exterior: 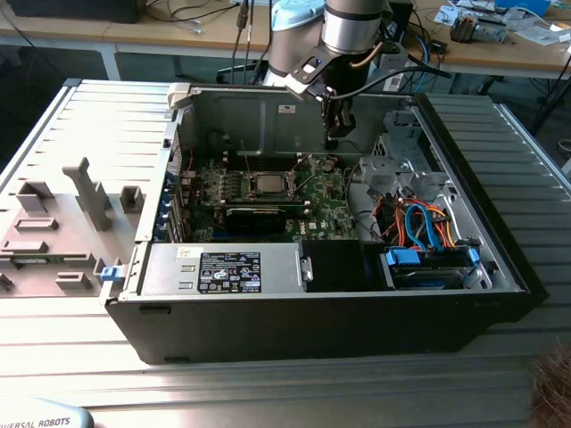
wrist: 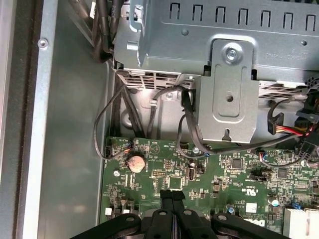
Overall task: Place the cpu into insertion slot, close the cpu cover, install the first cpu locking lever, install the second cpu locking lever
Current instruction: 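Close the cpu cover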
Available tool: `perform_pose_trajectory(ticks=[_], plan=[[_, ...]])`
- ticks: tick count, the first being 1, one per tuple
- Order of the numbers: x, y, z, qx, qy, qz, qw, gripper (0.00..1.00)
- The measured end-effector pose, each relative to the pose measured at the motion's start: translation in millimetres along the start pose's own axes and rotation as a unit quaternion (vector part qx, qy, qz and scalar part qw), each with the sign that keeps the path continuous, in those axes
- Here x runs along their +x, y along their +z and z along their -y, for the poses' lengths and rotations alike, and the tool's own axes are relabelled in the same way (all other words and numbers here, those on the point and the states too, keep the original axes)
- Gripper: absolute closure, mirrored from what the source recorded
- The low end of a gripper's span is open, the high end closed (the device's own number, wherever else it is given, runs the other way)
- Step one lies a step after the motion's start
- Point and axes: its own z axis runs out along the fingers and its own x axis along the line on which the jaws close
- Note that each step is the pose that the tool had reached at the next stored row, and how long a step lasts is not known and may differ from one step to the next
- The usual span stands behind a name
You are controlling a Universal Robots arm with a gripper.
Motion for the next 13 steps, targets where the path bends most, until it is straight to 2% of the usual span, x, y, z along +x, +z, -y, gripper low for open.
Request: perform_pose_trajectory(ticks=[13], plan=[[2.2,0.3,-4.7,0.0,0.0,0.0,1.0,0.89]])
